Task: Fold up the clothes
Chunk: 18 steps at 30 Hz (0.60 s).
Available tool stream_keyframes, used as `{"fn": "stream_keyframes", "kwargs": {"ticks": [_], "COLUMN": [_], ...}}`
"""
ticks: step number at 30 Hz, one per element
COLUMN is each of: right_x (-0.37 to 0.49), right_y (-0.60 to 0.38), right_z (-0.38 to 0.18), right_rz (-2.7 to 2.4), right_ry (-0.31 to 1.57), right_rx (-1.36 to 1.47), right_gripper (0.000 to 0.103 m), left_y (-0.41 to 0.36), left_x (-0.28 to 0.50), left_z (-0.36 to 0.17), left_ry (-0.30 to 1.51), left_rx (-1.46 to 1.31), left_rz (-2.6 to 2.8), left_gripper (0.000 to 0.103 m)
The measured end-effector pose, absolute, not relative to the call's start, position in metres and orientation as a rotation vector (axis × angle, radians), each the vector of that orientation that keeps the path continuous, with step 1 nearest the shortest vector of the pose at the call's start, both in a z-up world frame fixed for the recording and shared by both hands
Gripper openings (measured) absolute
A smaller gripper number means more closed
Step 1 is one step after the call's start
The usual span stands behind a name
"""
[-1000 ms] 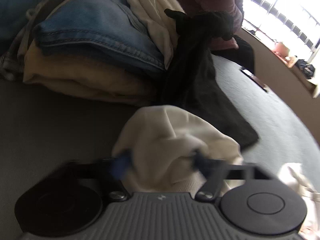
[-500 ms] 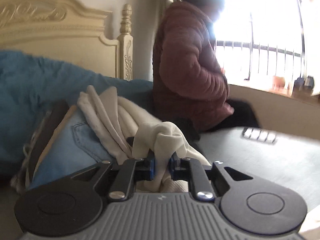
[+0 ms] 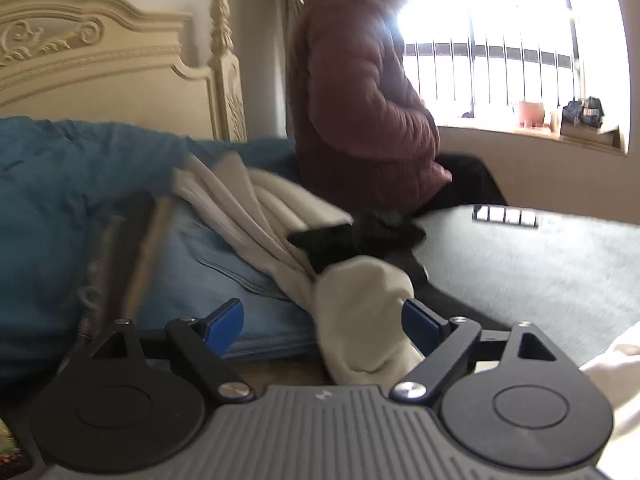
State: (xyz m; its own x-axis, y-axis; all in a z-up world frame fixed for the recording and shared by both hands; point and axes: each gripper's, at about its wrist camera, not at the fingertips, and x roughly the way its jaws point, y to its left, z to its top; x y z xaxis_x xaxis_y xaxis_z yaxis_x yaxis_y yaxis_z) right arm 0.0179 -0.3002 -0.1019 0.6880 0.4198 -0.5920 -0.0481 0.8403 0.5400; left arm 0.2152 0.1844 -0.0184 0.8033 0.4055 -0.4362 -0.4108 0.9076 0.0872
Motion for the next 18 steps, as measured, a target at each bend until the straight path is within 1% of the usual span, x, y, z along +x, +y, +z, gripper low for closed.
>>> {"fn": "stream_keyframes", "kwargs": {"ticks": [2,4,6,9,11,13,14,16,18], "right_x": [0.015,0.011,0.007,-0.001,-0.006,-0.011,-0.014,-0.019,-0.024], "right_y": [-0.297,-0.295,-0.295,-0.298,-0.302,-0.305,-0.306,-0.307,-0.309], "right_z": [-0.102,-0.103,-0.104,-0.106,-0.109,-0.112,-0.114,-0.115,-0.118], "right_rz": [0.285,0.286,0.281,0.265,0.256,0.251,0.249,0.248,0.245], "right_ry": [0.77,0.77,0.771,0.772,0.771,0.772,0.773,0.772,0.773], "right_rx": [0.521,0.53,0.546,0.591,0.634,0.669,0.681,0.69,0.708], "right_gripper": [0.066,0.066,0.066,0.066,0.066,0.066,0.066,0.066,0.066], "left_y": [0.183,0.173,0.158,0.129,0.112,0.097,0.09,0.078,0.071], "left_x": [0.194,0.171,0.148,0.116,0.101,0.09,0.086,0.082,0.08], "left_z": [-0.008,-0.003,-0.003,-0.024,-0.044,-0.065,-0.074,-0.087,-0.091], "left_ry": [0.465,0.505,0.585,0.742,0.839,0.905,0.934,0.959,0.944], "left_rx": [-0.035,-0.056,-0.095,-0.197,-0.279,-0.334,-0.341,-0.344,-0.313], "left_rz": [0.391,0.294,0.15,-0.06,-0.16,-0.214,-0.216,-0.209,-0.163], "left_gripper": [0.089,0.088,0.085,0.081,0.07,0.064,0.06,0.056,0.055]}}
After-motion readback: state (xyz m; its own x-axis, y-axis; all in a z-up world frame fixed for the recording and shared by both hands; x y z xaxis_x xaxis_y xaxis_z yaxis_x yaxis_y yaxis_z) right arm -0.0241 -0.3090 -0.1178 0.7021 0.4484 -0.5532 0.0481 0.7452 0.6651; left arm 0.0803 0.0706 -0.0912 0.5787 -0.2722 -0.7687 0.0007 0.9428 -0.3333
